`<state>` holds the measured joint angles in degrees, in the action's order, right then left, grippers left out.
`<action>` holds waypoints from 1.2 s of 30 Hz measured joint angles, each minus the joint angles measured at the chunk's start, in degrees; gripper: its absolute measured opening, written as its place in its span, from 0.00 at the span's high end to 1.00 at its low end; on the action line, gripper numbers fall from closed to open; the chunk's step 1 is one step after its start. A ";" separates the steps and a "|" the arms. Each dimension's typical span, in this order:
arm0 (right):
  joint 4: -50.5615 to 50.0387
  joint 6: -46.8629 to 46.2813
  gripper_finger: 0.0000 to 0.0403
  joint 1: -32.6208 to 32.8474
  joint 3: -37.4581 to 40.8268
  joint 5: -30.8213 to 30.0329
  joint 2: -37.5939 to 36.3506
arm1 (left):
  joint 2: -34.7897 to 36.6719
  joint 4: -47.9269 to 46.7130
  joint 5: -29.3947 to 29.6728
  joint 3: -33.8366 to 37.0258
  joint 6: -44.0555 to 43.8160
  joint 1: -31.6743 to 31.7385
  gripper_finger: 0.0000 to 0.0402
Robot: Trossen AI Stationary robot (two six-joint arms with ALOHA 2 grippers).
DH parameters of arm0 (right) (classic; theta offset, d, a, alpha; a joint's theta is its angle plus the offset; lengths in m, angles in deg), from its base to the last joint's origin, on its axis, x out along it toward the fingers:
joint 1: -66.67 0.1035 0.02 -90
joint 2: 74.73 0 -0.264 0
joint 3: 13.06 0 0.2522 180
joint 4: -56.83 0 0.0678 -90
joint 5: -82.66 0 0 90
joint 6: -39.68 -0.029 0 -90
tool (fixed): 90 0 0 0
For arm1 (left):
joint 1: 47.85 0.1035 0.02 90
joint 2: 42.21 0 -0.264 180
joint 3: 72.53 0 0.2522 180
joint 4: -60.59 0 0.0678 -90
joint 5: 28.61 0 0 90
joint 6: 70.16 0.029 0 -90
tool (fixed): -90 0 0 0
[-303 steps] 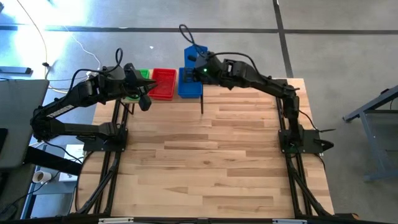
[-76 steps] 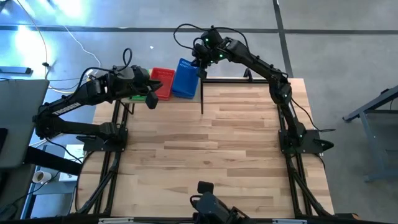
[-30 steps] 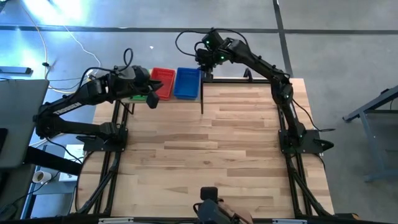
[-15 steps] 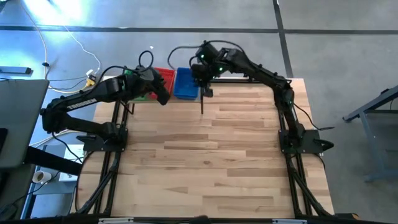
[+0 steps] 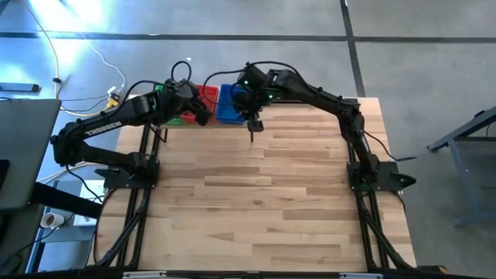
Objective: Stack baskets on shelf by color
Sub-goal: Stack the blue basket on top of the blue baskets on the shelf, then return to Home Position
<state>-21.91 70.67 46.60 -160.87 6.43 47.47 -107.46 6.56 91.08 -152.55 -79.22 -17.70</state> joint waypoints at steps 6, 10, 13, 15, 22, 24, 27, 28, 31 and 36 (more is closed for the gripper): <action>-1.40 -0.63 0.78 0.08 -0.04 0.68 0.84 | 0.42 -1.65 -0.58 0.00 -1.50 0.24 0.84; -2.36 -1.58 0.78 0.24 -0.02 -0.22 1.80 | 0.43 -2.45 -0.73 0.00 -2.47 0.26 0.84; -2.43 -1.66 0.78 0.26 -0.02 -2.38 1.89 | 0.44 -2.41 -1.79 -0.02 -2.80 0.26 0.84; -2.89 -2.58 0.78 0.22 -0.02 -4.17 2.06 | 0.44 -2.43 -3.08 -0.02 -2.88 0.26 0.84; -3.52 -2.66 0.78 0.13 -0.02 -7.54 2.13 | 0.44 -4.42 -9.36 -0.02 -4.53 0.26 0.84; -3.40 -2.61 0.78 0.13 -0.02 -6.62 2.13 | 0.44 -5.59 -11.36 -0.02 -5.21 0.26 0.84; -3.44 -2.59 0.78 0.18 -0.28 -6.48 2.13 | 0.44 -7.32 -13.25 -0.02 -5.81 0.26 0.84; -3.60 -2.63 0.78 0.22 -0.72 -6.48 2.13 | 0.44 -7.64 -13.89 -0.02 -5.82 0.26 0.84; -3.35 -2.61 0.78 0.22 -0.98 -6.45 1.77 | 0.44 -8.40 -16.87 -0.02 -5.41 0.26 0.84; -3.37 -4.41 0.78 -0.15 -0.98 -6.45 1.26 | 2.06 -9.28 -27.60 -0.07 0.16 0.20 0.84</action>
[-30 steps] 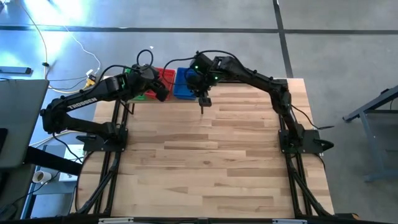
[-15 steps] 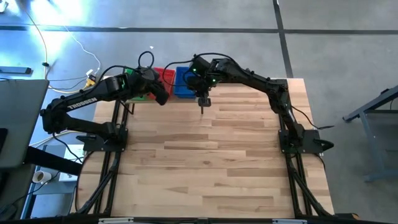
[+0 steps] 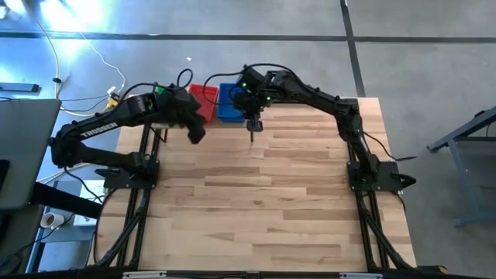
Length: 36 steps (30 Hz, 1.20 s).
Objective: Stack baskets on shelf by color
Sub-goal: Return to Home Position
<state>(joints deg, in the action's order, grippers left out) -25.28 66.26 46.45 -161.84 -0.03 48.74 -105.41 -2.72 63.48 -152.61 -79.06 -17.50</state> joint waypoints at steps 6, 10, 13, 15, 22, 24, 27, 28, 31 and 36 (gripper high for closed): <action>0.01 -1.17 0.78 -0.52 0.00 -0.38 -0.13 | 3.09 -6.57 -5.06 -0.02 6.51 -0.01 0.84; 0.72 -1.15 0.78 -0.57 0.00 -1.66 -0.14 | 3.47 -9.86 -6.01 -0.02 12.50 -0.04 0.84; 1.55 -1.21 0.78 -0.74 0.00 -2.92 -0.57 | 2.33 -10.06 -6.11 -0.02 14.81 -0.02 0.84; 1.97 -1.50 0.78 -0.86 0.04 -3.26 -1.16 | 1.36 -10.06 -6.06 -0.02 15.03 0.00 0.84; 3.60 -2.78 0.78 -2.15 0.03 -4.84 -3.45 | -3.22 -9.79 -2.37 -0.01 15.13 -0.02 0.84; 3.43 -2.77 0.78 -2.57 0.02 -5.87 -3.85 | -4.42 -8.99 -1.26 0.00 14.66 0.00 0.84; 3.44 -3.28 0.78 -3.26 0.02 -5.88 -4.58 | -5.94 -8.62 1.92 0.00 13.97 -0.01 0.84; 3.44 -3.65 0.78 -3.48 0.02 -5.88 -4.78 | -6.50 -8.62 2.98 0.00 13.61 -0.02 0.84; 3.44 -4.03 0.78 -4.14 0.02 -5.80 -5.43 | -7.77 -8.42 4.46 0.00 13.54 -0.02 0.84; 3.58 -4.08 0.78 -4.92 0.02 -5.74 -6.32 | -9.35 -6.10 4.86 0.00 13.44 -0.02 0.84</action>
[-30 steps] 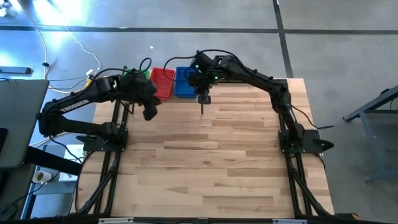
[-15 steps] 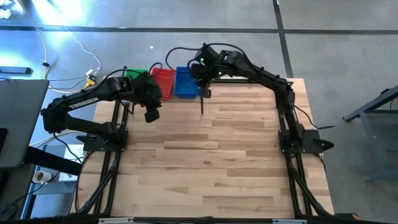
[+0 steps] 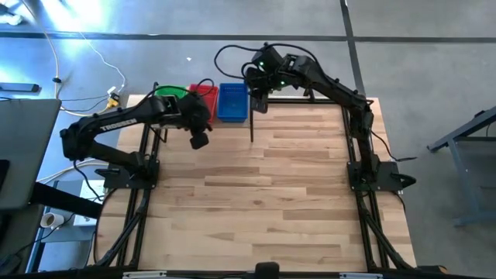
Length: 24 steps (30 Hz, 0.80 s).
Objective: Stack baskets on shelf by color
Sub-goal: Return to Home Position
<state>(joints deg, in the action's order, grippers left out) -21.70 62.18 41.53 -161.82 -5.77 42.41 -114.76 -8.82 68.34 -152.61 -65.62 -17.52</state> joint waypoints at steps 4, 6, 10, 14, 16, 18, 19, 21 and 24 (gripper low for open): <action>-0.05 0.00 0.78 -0.39 0.01 0.19 0.00 | -0.70 0.88 1.91 0.00 -0.03 0.00 0.84; -0.03 0.03 0.78 -0.52 0.00 0.28 0.00 | -0.88 1.44 1.78 0.02 -0.02 0.04 0.84; 0.00 0.42 0.78 -0.68 0.00 0.30 0.00 | -0.86 3.26 1.07 0.02 0.15 0.00 0.84; -0.04 0.43 0.78 -1.12 0.01 0.29 0.01 | -0.85 3.26 0.59 0.02 -0.24 0.00 0.84; -0.03 0.44 0.78 -1.19 0.01 0.13 0.02 | -0.55 3.16 -1.40 0.02 -1.34 0.04 0.84; -0.03 0.41 0.78 -1.25 0.02 0.08 0.02 | -0.02 2.92 -3.49 -0.47 -1.46 0.02 0.84; -0.05 0.22 0.78 -1.23 0.02 0.10 0.02 | 0.42 2.92 -4.41 -0.86 -1.53 0.02 0.84; -0.05 -0.60 0.78 -1.18 0.00 0.12 0.02 | 1.41 3.15 -5.68 -1.92 -1.80 -0.03 0.84; -0.15 -2.71 0.78 -0.97 0.01 0.59 0.02 | 3.50 3.25 -6.54 -2.75 -2.89 -0.03 0.84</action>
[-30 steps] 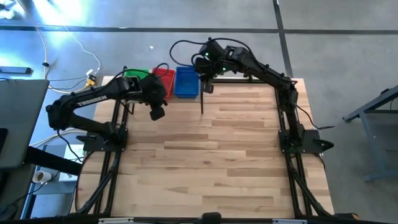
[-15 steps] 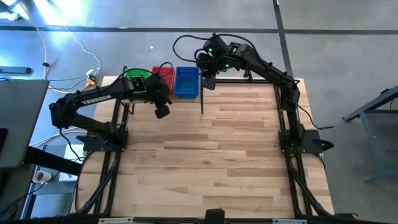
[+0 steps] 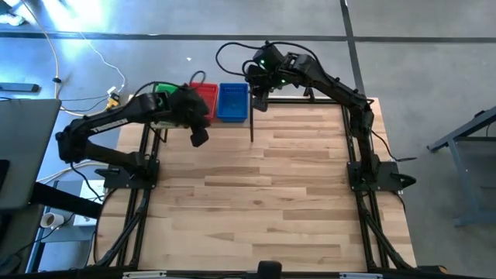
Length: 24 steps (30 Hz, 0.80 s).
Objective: Stack baskets on shelf by color
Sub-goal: Return to Home Position
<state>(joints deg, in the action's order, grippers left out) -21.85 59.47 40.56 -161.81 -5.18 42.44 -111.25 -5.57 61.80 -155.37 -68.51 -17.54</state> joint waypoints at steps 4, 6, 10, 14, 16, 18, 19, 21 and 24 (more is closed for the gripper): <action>-1.49 -3.47 0.78 0.60 -0.01 0.05 0.00 | 4.70 0.00 -1.58 -0.04 -1.45 0.00 0.84; -2.50 -5.50 0.78 1.08 -0.01 0.05 0.00 | 7.21 -0.03 -2.28 -0.07 -2.12 -0.04 0.84; -3.11 -10.75 0.78 3.03 0.01 0.28 0.00 | 12.99 0.14 -4.56 0.06 -2.35 -0.81 0.84; -2.72 -16.19 0.78 5.72 0.00 -0.16 -0.29 | 20.89 4.44 -5.76 5.04 -5.27 -3.17 0.84; -2.59 -18.01 0.78 7.28 -0.01 -0.39 -0.68 | 25.38 8.34 -5.78 9.11 -6.59 -4.57 0.84; -2.44 -19.84 0.78 8.69 -0.01 -1.26 -1.04 | 29.89 12.56 -5.71 13.25 -8.36 -5.78 0.84; -2.44 -20.86 0.78 9.45 0.00 -2.16 -1.09 | 32.06 14.40 -5.58 15.25 -9.24 -6.35 0.84; -2.66 -22.80 0.78 11.04 0.00 -4.20 -1.09 | 36.38 17.34 -5.45 19.19 -10.11 -7.35 0.84; -3.18 -24.73 0.78 13.56 0.01 -7.75 -1.42 | 42.54 20.62 -5.40 24.79 -11.15 -8.72 0.84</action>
<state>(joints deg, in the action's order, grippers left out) -25.02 34.74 54.11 -161.80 -12.93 41.02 -68.71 15.05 56.40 -130.57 -79.66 -26.26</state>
